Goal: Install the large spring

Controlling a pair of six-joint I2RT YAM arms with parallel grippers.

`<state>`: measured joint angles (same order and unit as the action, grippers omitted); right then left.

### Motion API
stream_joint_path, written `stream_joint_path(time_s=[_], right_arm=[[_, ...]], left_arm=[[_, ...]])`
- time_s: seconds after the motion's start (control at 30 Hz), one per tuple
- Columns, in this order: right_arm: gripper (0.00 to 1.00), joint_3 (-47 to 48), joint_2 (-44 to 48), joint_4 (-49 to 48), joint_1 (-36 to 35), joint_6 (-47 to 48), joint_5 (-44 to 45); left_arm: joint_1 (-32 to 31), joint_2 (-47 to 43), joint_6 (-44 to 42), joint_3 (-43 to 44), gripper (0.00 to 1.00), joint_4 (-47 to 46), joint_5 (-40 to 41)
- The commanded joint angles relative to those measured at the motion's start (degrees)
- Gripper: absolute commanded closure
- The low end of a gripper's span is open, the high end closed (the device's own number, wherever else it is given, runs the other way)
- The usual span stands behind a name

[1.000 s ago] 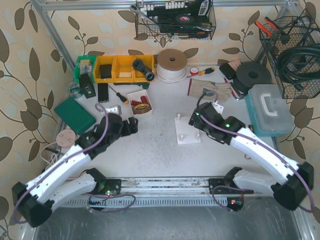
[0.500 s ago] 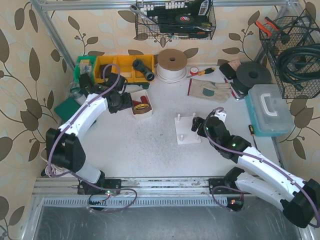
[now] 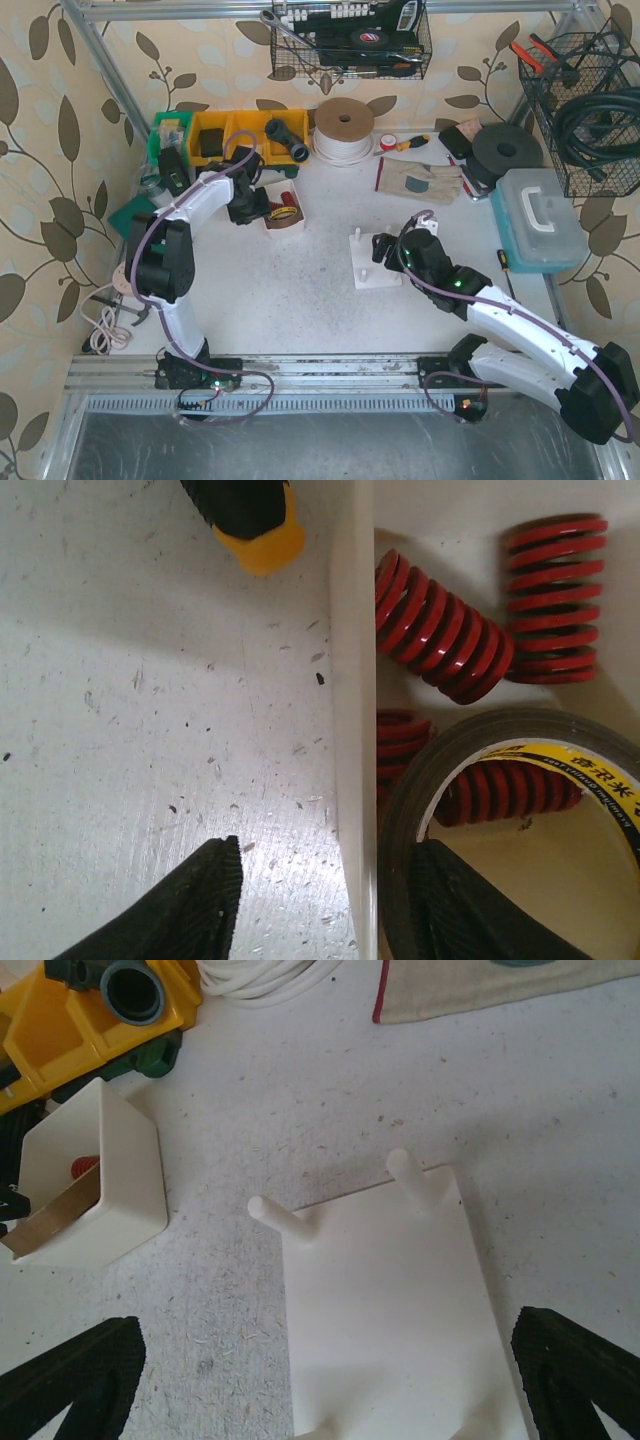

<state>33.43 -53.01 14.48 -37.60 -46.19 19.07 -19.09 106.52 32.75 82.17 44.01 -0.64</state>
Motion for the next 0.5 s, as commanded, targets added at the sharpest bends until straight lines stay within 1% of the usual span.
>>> stream_joint_path(time_s=[0.0,0.03,0.1,0.17,0.3,0.47], right_arm=[[0.01,0.37,0.53,-2.12,-0.10,0.50,-0.70],[0.01,0.33,0.59,-2.17,-0.10,0.35,-0.59],[0.01,0.24,0.42,-2.38,-0.10,0.23,-0.58],[0.01,0.30,0.18,-2.36,-0.10,0.20,-0.66],[0.02,0.48,-0.35,-2.21,-0.10,0.04,-0.74],[0.02,0.42,-0.42,-2.08,-0.19,-0.25,-0.54]], left_arm=[[0.37,0.39,-0.48,1.91,0.51,-1.52,-1.03],[0.37,0.85,-0.73,2.17,0.53,-1.51,-0.92],[0.37,1.88,-1.42,2.73,0.61,-1.09,-0.59],[0.46,2.34,-2.01,2.81,0.67,-1.12,-0.27],[0.54,2.20,-3.46,2.69,0.80,-1.07,1.19],[0.62,1.33,-4.71,1.81,0.97,-0.50,0.93]])
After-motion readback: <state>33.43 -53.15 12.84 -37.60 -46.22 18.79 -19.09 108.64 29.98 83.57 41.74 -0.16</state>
